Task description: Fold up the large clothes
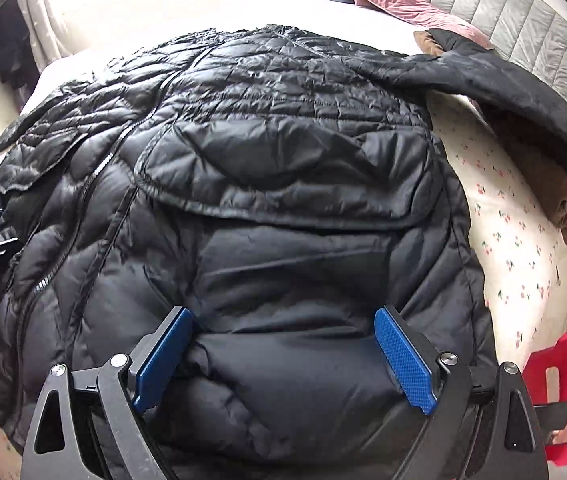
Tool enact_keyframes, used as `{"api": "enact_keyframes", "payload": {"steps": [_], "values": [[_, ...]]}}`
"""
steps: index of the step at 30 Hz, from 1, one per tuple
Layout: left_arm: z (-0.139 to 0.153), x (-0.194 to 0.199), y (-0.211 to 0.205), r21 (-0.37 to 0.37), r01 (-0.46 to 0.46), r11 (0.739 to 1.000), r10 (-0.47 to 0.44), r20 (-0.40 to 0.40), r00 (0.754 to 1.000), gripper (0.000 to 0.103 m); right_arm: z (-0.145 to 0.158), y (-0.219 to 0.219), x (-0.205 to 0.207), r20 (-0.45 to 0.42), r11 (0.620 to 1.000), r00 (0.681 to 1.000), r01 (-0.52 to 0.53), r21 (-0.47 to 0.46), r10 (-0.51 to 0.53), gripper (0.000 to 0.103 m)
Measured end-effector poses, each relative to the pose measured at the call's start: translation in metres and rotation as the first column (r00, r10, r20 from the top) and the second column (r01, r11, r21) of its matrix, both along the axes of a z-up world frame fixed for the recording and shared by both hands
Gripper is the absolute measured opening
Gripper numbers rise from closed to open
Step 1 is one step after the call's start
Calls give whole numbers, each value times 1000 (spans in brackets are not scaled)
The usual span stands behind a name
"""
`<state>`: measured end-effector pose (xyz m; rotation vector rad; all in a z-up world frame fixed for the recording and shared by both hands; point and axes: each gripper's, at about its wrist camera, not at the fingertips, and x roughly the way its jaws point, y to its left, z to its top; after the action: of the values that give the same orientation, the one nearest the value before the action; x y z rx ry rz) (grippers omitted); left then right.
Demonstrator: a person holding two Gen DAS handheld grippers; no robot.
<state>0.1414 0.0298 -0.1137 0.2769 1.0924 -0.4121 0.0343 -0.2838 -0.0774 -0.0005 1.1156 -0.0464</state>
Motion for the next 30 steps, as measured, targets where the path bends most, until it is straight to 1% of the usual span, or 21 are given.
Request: {"api": "enact_keyframes", "payload": {"steps": [2,4,7,10,12,15,17,21,23,26,28,30], "values": [[3,-12,-3,28,38,999,-38,-26,999,100,2,0,-9,-19,1000,1000,-19,-10,18,94],[13,-18,-1,43,34,999,-32,-49,998,100,15,-2,-10,-39,1000,999,-26,18,27,94],[35,-19,4,-28,4,1000,-6,-80,997,100,45,-28,-9,32,997,999,33,72,-36,93],[62,-14,3,-81,-36,996,31,-58,998,100,72,-62,-4,92,988,986,130,85,-138,94],[81,-9,1,-118,-48,992,45,-29,999,100,88,-92,1,122,973,970,196,121,-210,94],[107,1,-2,-171,-68,983,73,24,997,100,105,-139,3,154,941,935,291,173,-318,94],[118,10,-8,-199,-83,976,95,48,994,100,114,-170,6,172,919,910,345,193,-378,93],[131,34,-16,-236,-136,962,153,54,987,100,126,-225,13,193,870,856,436,232,-480,93],[131,46,-16,-264,-169,950,186,41,982,100,127,-256,15,197,843,829,471,259,-523,94],[129,62,-18,-327,-217,920,236,21,971,100,129,-297,14,199,794,782,518,318,-590,94],[121,72,-22,-346,-243,906,258,-5,966,100,126,-324,14,195,755,749,543,368,-633,93],[109,82,-27,-340,-264,903,269,-35,963,100,121,-346,17,186,714,716,561,420,-672,93]]}}
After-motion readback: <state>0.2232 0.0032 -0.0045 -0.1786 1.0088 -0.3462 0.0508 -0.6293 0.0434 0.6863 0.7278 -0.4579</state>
